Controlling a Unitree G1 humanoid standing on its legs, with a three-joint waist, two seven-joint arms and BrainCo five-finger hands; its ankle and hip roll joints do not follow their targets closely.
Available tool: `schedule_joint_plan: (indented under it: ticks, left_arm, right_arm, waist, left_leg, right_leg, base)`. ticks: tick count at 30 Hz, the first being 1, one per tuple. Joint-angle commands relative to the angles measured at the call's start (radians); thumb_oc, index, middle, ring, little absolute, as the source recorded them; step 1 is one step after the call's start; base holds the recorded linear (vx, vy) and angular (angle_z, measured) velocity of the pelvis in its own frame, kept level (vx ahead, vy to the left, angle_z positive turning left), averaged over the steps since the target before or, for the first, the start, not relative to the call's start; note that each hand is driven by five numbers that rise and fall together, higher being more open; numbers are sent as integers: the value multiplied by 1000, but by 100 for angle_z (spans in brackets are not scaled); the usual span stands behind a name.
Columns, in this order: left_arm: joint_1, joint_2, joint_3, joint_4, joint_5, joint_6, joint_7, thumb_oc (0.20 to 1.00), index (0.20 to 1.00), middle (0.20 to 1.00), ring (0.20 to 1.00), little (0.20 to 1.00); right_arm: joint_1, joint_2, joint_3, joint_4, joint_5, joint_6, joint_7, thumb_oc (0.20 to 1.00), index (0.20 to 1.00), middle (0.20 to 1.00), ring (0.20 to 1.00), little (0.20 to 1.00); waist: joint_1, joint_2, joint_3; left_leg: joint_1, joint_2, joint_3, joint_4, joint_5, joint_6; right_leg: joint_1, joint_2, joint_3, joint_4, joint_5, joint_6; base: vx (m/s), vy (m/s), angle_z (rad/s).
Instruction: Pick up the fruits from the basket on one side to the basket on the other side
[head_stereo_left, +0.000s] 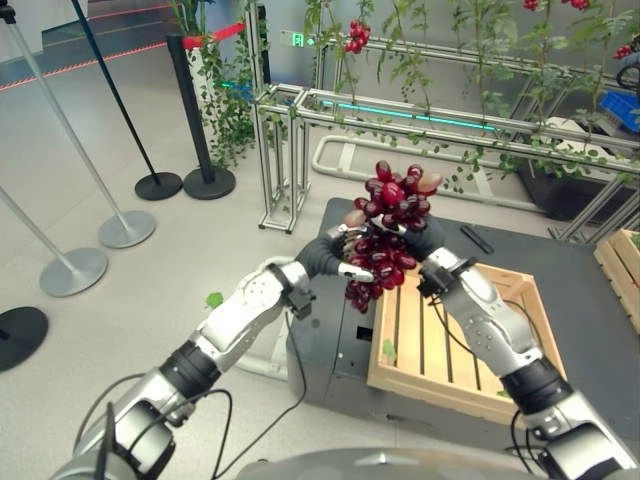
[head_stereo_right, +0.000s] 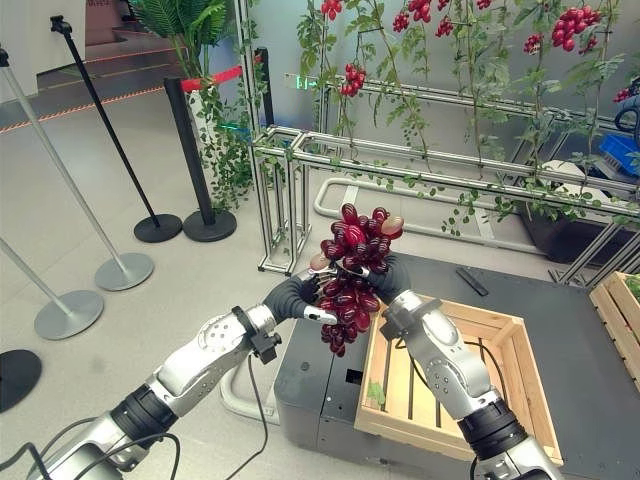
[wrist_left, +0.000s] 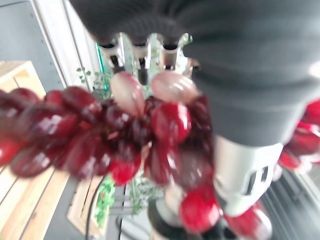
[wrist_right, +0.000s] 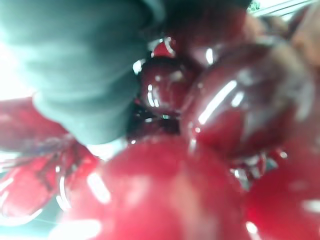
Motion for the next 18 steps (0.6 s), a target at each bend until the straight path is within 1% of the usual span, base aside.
schedule_joint_plan:
  ticks: [1, 4, 5, 8, 13, 18]
  left_arm:
    - [-100, -63, -34, 28, 89, -51, 18, 1000, 1000, 1000, 1000, 1000]
    - [-112, -85, -34, 51, 187, -71, 56, 1000, 1000, 1000, 1000, 1000]
    - [-112, -85, -34, 51, 188, -71, 56, 1000, 1000, 1000, 1000, 1000]
    - [-123, -105, -41, 72, 251, -76, 81, 1000, 1000, 1000, 1000, 1000]
    - [-132, -117, -48, 88, 285, -76, 96, 1000, 1000, 1000, 1000, 1000]
    - [-122, -116, -44, 87, 271, -79, 102, 1000, 1000, 1000, 1000, 1000]
  right_arm:
    - [-92, 98, 31, -147, -11, -85, 24, 200, 200, 200, 200, 200]
    - [-103, 105, 46, -148, -36, -100, 3, 200, 200, 200, 200, 200]
    - [-103, 105, 46, -148, -36, -100, 3, 200, 200, 200, 200, 200]
    - [-118, 107, 60, -156, -59, -108, -10, 200, 200, 200, 200, 200]
    - [-145, 116, 82, -163, -68, -115, -24, 200, 200, 200, 200, 200]
    - [-173, 119, 101, -167, -71, -114, -28, 200, 200, 200, 200, 200]
  waist:
    - [-11, -44, 4]
    - [-9, -45, 7]
    - [-9, -45, 7]
    - [-9, -44, 11]
    - [-9, -39, 14]
    - [-7, -35, 13]
  left_leg:
    - [-69, -51, -17, 34, -39, 60]
    - [-72, -53, -15, 36, -40, 62]
    - [-72, -53, -15, 36, -40, 62]
    - [-73, -54, -13, 38, -42, 63]
    - [-71, -55, -11, 41, -45, 66]
    - [-69, -55, -6, 45, -49, 68]
  right_leg:
    - [7, -44, -23, 95, -128, 60]
    - [6, -45, -20, 93, -127, 60]
    - [6, -45, -20, 93, -127, 60]
    - [6, -46, -18, 93, -129, 61]
    - [6, -46, -11, 91, -127, 61]
    - [7, -47, -4, 89, -126, 62]
  base:
    - [0, 0, 0]
    - [0, 0, 0]
    - [0, 0, 0]
    - [0, 0, 0]
    - [0, 0, 0]
    - [0, 0, 0]
